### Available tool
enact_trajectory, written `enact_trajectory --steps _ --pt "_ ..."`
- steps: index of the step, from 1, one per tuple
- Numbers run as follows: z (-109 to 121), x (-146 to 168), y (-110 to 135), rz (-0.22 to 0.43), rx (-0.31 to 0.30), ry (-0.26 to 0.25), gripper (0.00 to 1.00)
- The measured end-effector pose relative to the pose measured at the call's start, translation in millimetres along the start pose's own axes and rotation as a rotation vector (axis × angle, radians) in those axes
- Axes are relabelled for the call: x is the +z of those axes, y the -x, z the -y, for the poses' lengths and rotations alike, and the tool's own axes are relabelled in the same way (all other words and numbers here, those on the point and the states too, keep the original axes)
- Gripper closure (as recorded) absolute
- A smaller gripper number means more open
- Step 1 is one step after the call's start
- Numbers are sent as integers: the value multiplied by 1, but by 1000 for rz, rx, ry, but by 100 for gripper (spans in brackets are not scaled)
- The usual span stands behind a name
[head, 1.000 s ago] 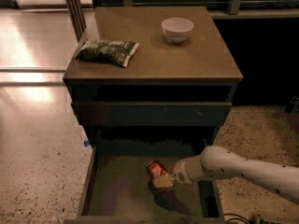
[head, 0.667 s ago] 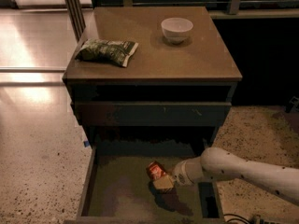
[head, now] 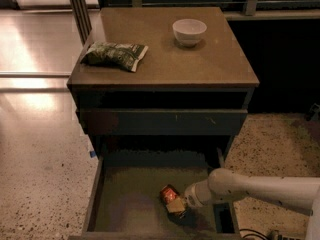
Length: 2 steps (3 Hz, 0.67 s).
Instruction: Place coke can into middle drawer
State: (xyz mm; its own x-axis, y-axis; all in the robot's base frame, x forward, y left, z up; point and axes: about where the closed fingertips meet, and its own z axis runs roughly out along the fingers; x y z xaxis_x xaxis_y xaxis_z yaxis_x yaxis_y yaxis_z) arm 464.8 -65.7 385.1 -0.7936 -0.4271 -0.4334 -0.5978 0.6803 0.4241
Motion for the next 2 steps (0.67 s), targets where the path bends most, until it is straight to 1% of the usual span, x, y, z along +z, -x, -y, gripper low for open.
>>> enact_trajectory --steps 1,2 --pt "3 4 -4 -11 10 -3 85" --pt "3 4 -4 -11 10 -3 61"
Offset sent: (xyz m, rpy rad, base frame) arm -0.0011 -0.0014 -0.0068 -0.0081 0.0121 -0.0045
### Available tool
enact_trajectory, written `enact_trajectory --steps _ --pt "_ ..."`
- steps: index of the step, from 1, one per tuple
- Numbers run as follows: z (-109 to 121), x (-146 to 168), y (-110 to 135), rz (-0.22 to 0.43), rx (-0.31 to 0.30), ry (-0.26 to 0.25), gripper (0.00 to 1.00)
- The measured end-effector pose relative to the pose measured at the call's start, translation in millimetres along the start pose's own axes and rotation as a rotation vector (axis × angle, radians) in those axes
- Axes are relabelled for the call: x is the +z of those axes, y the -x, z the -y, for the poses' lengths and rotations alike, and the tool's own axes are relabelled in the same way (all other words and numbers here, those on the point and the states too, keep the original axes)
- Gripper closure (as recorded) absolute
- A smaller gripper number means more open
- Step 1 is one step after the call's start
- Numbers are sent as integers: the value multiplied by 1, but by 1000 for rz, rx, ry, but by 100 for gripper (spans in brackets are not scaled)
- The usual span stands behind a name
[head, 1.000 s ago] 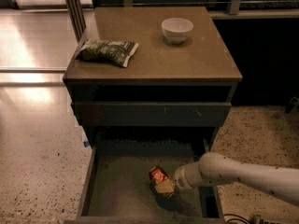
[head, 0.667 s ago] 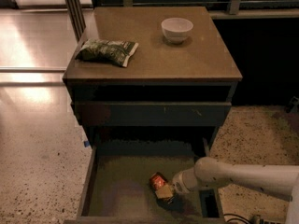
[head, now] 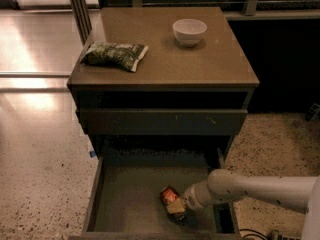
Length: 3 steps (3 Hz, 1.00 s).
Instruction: Place coke can into middle drawer
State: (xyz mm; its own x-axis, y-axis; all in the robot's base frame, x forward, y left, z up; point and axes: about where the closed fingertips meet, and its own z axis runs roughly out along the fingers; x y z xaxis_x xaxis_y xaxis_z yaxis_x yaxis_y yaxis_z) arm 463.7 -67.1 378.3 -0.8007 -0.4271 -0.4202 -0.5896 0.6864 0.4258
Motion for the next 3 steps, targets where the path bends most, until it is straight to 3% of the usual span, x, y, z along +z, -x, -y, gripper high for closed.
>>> enact_trajectory --steps 2,3 --pt "0 0 0 0 0 0 15" --pt "0 0 0 0 0 0 0"
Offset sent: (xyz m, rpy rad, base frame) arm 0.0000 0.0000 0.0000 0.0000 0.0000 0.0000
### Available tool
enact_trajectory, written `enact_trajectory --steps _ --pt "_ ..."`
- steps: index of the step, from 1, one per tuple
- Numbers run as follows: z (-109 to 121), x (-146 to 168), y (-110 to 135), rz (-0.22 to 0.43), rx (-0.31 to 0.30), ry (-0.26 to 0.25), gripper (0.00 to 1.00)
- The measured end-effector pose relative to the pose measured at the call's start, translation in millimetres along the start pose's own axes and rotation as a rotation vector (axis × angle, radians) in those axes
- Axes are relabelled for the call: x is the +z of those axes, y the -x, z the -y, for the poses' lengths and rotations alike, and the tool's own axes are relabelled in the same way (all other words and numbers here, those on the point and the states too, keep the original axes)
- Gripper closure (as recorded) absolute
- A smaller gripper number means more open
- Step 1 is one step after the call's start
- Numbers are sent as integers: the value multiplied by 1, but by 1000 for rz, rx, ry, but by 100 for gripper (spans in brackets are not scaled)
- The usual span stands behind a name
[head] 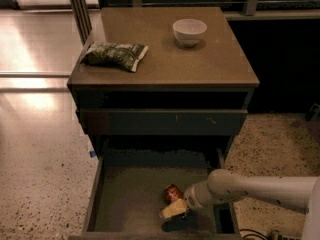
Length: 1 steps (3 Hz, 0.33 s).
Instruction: Place coke can into middle drawer
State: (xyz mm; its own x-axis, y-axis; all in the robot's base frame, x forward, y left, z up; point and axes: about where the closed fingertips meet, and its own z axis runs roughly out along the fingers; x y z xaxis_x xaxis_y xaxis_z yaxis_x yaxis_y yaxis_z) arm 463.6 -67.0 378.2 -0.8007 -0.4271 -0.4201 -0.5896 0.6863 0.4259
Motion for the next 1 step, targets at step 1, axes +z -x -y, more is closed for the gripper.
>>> enact_trajectory --steps 1 --pt "0 0 0 0 0 0 0"
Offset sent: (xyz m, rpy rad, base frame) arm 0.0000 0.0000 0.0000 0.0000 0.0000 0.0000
